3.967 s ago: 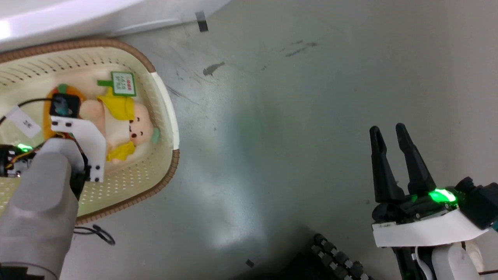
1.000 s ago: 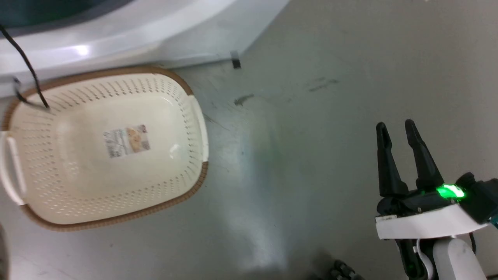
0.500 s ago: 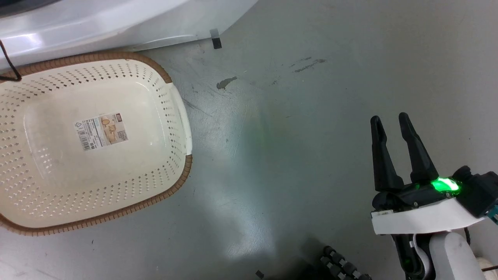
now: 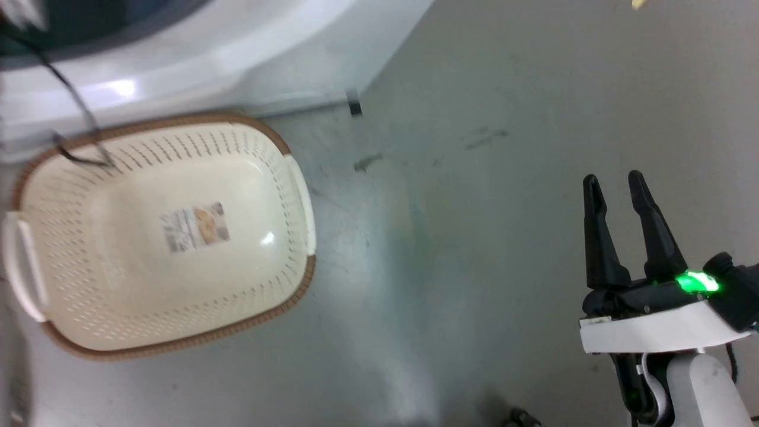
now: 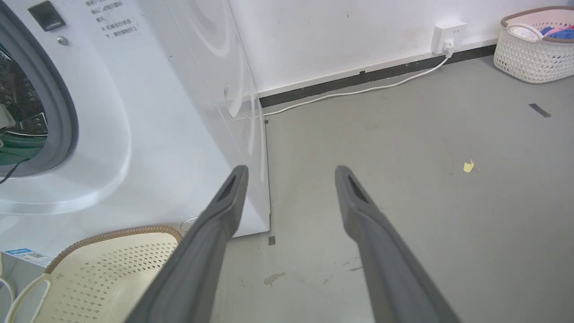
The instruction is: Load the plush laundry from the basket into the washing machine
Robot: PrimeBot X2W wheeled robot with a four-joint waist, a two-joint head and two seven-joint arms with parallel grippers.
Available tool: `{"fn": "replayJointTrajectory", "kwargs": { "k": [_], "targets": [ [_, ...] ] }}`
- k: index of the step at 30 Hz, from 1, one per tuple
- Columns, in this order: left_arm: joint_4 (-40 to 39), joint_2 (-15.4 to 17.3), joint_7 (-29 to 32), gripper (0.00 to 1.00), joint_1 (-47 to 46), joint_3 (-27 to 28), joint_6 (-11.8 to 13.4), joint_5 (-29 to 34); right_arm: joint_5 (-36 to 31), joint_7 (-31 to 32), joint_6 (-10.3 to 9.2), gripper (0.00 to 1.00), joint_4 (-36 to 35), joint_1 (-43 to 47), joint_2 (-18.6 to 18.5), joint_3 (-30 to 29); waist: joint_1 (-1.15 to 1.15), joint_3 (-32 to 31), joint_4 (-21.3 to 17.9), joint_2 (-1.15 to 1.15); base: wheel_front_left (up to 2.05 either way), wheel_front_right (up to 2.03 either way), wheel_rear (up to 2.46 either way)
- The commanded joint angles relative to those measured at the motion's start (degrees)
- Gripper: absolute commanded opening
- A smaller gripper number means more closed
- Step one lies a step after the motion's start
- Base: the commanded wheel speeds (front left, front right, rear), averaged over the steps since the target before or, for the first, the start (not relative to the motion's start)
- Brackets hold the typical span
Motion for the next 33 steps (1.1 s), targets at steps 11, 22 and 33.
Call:
{"fn": "replayJointTrajectory", "kwargs": {
  "k": [11,22,33],
  "targets": [
    [-0.6,-10.0,-18.3,1.00,22.4,-0.3,-3.1,-6.4,-7.0,-0.3,0.03,1.00,0.6,6.4,0.0,-4.6,0.00,-22.1,8.5,0.00,0.00,0.00,0.00],
    [-26.2,-17.7,-20.3,1.00,51.7,1.0,-2.2,-8.0,-10.8,-0.3,0.03,1.00,1.0,13.6,0.0,-5.3,0.00,-34.5,14.7,0.00,0.00,0.00,0.00],
    [-45.3,-21.8,-20.3,1.00,75.1,1.3,0.3,-5.8,-11.9,-0.3,0.03,1.00,0.9,19.4,-0.1,-2.4,0.00,-40.6,18.9,0.00,0.00,0.00,0.00]
  ]
}}
